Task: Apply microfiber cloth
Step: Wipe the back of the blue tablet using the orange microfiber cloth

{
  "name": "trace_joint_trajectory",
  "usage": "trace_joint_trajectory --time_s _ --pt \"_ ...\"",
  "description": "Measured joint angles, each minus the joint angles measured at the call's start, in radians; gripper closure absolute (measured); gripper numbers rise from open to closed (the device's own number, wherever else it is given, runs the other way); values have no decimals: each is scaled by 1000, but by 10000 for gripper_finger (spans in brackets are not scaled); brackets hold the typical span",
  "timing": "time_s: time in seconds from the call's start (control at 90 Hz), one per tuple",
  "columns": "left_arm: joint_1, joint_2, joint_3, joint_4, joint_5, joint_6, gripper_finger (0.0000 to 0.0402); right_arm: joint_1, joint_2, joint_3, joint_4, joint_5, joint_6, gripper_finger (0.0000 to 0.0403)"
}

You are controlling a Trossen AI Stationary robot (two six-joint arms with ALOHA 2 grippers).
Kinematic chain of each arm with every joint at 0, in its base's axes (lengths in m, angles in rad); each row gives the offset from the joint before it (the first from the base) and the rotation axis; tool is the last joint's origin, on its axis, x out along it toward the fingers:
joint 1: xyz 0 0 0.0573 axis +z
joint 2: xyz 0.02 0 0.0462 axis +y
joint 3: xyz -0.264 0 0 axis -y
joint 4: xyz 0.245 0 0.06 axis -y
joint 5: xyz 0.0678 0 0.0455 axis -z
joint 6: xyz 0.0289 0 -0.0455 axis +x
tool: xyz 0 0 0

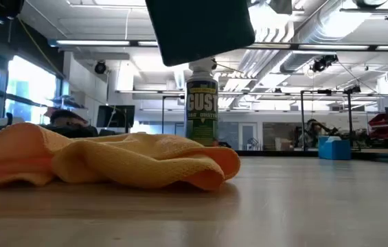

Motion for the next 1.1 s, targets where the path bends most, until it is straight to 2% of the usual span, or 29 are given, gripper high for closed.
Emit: trace_joint_trajectory --time_s 0.222,0.322,0.544,0.633,0.744,0.844,0.956,1.1 --pt "0 0 -1 1 -5 4 382 0 0 0 -3 11 13 401" --pt "0 0 -1 0 -9 3 391 0 0 0 -9 12 32 389" --pt "-19 -19 -1 -19 -87 22 389 8 -6 0 -34 75 -3 309" --pt "-44 -53 -2 -68 -159 63 390 15 -27 0 -66 107 -28 268" --pt "-84 -132 -2 -190 -272 107 391 28 -60 0 -119 128 -53 220" --pt "-105 -232 -2 -335 -293 76 392 35 -63 0 -137 132 -50 192" --pt "-118 -343 -2 -532 -318 -7 392 36 -28 2 -138 102 -12 182" --pt "-118 -468 -2 -807 -433 -118 393 39 55 -1 -159 66 36 181"
